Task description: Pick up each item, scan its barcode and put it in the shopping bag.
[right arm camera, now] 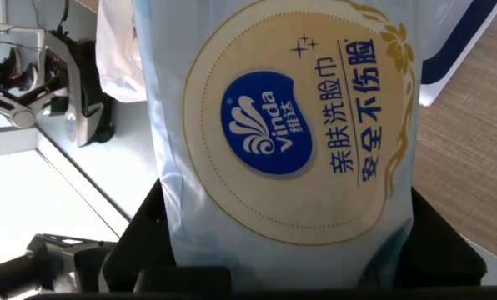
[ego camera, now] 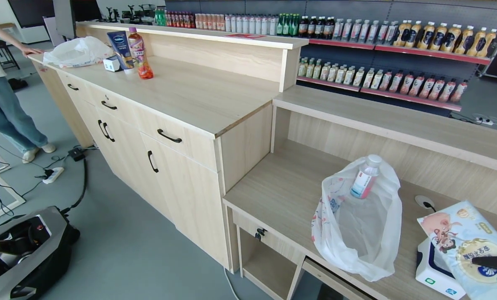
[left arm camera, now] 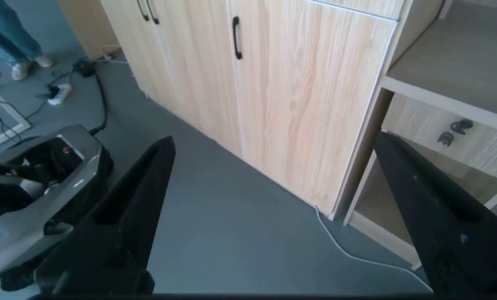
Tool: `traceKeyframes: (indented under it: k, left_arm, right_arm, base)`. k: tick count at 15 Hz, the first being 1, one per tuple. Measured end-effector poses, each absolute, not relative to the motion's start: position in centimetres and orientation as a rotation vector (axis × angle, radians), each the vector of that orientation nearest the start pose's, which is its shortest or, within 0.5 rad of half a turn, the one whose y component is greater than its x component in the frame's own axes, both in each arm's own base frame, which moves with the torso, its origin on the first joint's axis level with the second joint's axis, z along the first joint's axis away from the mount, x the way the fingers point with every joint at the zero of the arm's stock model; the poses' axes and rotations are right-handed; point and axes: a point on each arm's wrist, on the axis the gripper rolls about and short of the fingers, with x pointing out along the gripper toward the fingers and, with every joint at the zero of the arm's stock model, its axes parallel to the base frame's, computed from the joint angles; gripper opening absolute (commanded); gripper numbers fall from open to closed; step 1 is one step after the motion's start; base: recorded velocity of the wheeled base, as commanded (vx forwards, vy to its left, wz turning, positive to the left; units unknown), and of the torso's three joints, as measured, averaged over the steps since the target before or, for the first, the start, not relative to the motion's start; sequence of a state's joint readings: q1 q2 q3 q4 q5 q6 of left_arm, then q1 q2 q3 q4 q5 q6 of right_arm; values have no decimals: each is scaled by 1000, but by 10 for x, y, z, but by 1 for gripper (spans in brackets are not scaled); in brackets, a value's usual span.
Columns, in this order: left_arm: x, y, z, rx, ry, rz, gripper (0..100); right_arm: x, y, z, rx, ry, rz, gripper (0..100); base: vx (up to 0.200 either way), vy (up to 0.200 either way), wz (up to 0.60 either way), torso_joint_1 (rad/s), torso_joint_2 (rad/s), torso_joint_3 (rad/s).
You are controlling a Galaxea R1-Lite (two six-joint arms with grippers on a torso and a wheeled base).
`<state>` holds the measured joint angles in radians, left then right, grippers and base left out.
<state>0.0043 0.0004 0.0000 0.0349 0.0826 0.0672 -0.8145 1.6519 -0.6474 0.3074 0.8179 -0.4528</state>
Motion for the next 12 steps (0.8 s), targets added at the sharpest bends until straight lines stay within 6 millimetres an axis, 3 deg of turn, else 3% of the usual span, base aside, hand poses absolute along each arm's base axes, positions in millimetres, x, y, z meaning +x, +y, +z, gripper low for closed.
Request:
traceKeyframes:
  k: [12]
  left_arm:
    - [-23, 2, 72, 69, 38, 86, 100]
  right_arm:
    - [157, -149, 86, 551, 867, 214, 0]
  base:
    - [0, 0, 0, 0, 0, 0]
